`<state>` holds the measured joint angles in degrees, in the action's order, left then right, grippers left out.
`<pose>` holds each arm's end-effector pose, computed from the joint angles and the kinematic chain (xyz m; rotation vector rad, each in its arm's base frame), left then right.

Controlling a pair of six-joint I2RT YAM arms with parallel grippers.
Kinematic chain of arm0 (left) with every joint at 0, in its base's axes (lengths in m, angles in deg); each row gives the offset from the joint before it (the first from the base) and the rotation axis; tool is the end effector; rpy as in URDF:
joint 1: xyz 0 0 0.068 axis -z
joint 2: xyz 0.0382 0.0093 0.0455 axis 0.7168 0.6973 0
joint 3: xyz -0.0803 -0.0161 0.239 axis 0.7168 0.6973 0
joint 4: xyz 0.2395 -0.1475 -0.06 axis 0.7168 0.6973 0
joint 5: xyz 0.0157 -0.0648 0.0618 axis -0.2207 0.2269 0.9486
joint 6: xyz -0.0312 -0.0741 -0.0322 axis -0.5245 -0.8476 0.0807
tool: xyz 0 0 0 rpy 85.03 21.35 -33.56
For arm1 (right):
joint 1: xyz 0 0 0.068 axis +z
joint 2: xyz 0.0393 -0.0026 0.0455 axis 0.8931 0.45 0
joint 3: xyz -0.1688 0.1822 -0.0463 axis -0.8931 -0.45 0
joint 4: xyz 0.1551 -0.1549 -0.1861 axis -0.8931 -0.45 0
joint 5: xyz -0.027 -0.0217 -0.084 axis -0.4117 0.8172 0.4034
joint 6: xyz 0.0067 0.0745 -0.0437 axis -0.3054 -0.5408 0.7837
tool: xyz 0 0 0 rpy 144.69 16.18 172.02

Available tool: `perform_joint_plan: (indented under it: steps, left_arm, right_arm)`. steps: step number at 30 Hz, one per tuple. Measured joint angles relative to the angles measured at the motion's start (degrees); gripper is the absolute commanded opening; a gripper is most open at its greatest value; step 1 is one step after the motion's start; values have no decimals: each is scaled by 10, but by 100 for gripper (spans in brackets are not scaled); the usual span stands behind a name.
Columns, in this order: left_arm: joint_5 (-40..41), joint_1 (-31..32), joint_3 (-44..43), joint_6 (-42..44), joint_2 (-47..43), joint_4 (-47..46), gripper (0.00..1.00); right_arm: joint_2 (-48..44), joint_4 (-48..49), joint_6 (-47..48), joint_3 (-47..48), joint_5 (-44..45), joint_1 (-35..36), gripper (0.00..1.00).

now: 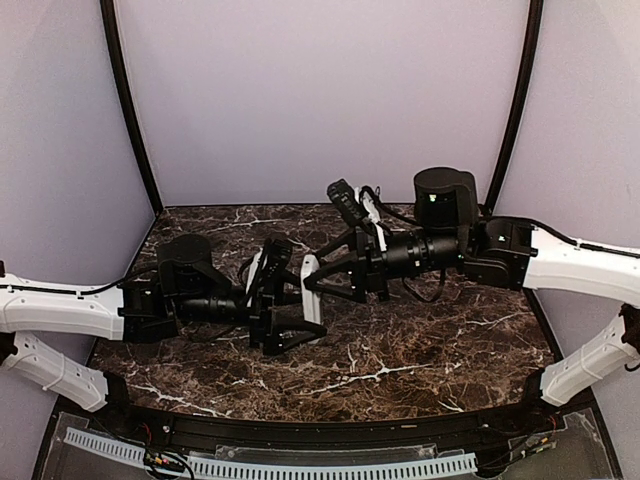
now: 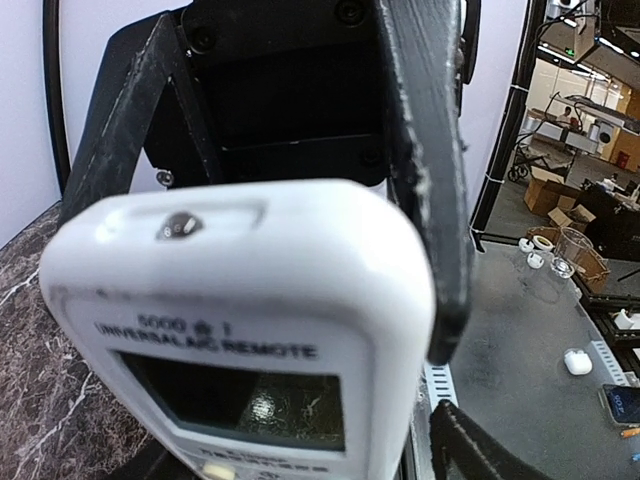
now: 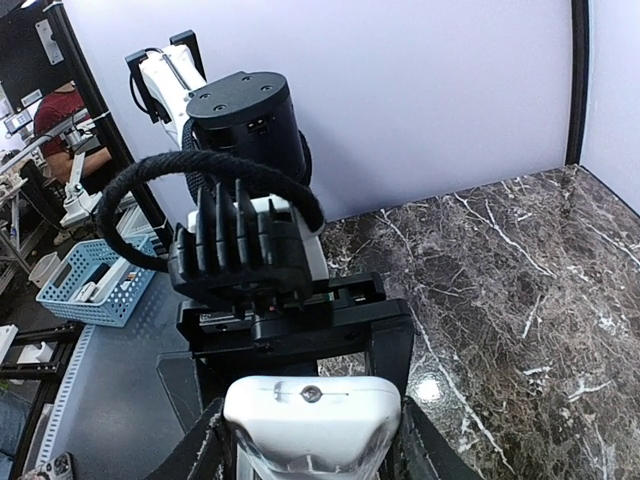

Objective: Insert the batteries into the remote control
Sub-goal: Pass from the left arm to the right

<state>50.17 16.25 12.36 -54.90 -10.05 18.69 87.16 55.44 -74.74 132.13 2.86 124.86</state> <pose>0.1344 -0.3224 0.2637 1.1528 1.3299 -1.2202 0.1480 0.3500 0.3323 -1.2226 1.5514 1.2698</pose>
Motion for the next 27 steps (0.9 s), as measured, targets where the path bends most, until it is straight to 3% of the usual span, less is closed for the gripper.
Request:
perform_joint_plan:
  steps: [10, 11, 13, 14, 16, 17, 22, 27]
  left_arm:
    - [-8, -2, 0, -13, 1, 5, 34]
    - [-8, -2, 0, -13, 1, 6, 30]
    - [-8, -2, 0, -13, 1, 8, 25]
    - [-8, -2, 0, -13, 1, 10, 24]
    - [-5, -2, -1, -13, 1, 13, 18]
    - [3, -2, -3, -10, 1, 20, 16]
    - [100, 1, -27, -26, 7, 103, 13]
    - [269, 2, -96, -118, 81, 250, 14]
  right_arm:
    - [0, 9, 11, -6, -24, 0, 28]
    - [0, 9, 10, -7, -25, 0, 30]
    - [0, 9, 10, -8, -25, 0, 46]
    - [0, 9, 10, -8, -24, 0, 58]
    - [0, 7, 10, -8, -16, 0, 89]
    - [0, 4, 3, -8, -3, 1, 97]
    - [-10, -33, -25, -8, 118, -2, 99]
    - [-17, -103, -68, -1, 259, -12, 99]
